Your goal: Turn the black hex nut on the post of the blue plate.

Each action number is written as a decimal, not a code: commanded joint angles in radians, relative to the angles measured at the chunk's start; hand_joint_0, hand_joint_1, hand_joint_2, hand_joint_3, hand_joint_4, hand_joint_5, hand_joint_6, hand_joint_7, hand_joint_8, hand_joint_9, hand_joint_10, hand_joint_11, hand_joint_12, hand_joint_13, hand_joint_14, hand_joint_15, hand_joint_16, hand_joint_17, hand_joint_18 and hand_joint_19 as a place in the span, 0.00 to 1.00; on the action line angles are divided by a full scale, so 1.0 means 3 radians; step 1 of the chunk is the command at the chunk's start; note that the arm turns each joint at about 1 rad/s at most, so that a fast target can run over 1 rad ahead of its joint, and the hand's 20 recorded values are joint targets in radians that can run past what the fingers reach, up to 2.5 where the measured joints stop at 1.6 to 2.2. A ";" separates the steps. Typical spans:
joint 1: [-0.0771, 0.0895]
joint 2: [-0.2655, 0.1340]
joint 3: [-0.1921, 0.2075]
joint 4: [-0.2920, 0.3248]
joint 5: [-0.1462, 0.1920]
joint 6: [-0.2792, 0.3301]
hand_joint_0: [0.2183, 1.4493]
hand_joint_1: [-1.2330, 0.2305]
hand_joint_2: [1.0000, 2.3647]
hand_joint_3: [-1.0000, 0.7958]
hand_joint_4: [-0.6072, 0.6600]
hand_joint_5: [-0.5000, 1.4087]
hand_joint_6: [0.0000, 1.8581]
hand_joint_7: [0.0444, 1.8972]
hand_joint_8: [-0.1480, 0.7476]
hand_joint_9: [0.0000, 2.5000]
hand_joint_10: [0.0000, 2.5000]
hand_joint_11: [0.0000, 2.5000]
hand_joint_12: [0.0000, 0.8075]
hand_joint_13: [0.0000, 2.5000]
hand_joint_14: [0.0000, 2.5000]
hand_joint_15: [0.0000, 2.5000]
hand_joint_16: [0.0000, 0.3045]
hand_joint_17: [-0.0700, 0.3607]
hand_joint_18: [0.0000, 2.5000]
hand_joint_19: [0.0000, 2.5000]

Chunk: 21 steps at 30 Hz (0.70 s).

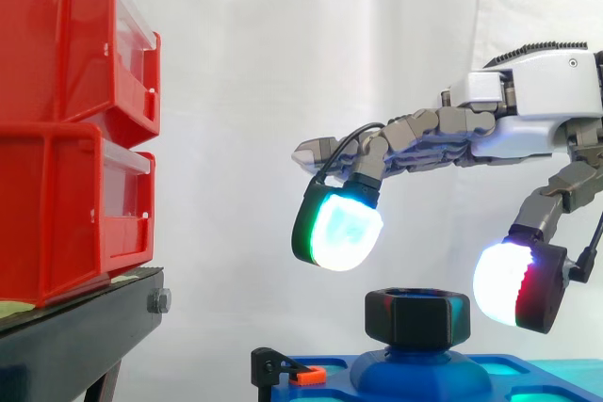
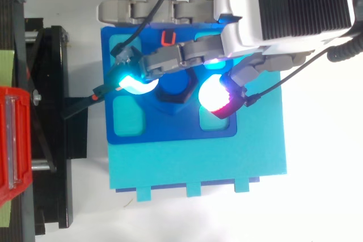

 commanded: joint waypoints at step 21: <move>0.0020 -0.0025 0.0004 0.0007 0.0127 0.0000 0.17 0.29 0.00 0.28 0.42 0.10 0.27 0.36 0.27 0.00 0.00 0.00 0.37 0.00 0.00 0.00 0.15 0.39 0.00 0.05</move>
